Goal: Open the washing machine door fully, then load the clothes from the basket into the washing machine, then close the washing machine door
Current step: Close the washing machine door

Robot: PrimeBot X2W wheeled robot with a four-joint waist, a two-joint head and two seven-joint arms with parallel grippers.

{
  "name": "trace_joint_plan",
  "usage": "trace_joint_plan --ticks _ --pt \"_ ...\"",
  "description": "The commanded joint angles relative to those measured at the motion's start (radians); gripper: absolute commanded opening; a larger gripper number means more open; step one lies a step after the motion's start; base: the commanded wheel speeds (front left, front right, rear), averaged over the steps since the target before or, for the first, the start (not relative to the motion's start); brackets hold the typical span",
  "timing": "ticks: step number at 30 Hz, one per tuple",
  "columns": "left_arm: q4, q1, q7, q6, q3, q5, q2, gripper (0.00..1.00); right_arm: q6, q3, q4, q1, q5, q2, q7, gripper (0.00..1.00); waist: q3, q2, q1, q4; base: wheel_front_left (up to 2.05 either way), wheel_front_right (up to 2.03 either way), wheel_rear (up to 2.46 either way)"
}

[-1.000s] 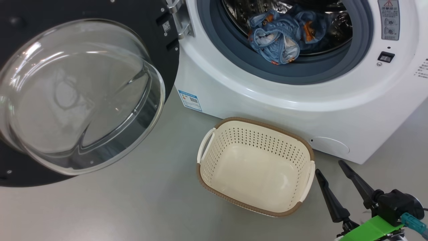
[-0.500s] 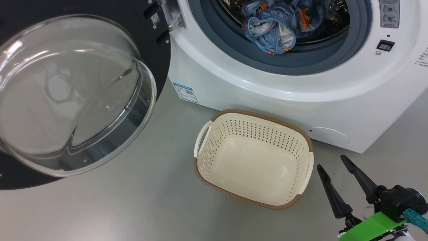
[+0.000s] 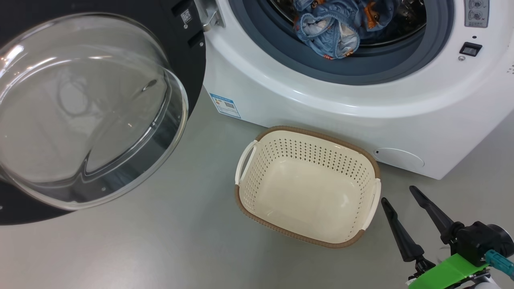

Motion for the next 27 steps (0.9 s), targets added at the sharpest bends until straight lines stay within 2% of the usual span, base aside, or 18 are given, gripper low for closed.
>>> trace_joint_plan --ticks 1,27 --pt "-0.032 0.002 0.017 -0.009 0.020 -0.011 0.068 0.00 0.008 0.029 -0.022 -0.027 0.000 -0.009 -0.007 1.00 -0.001 -0.0001 0.0000 0.000 0.00 0.00 0.00" --pt "-0.192 0.115 0.187 -0.010 0.005 -0.080 0.043 0.00 0.008 0.025 -0.019 -0.025 0.004 -0.004 -0.007 1.00 -0.022 -0.0001 0.0000 0.002 0.00 0.00 0.00"
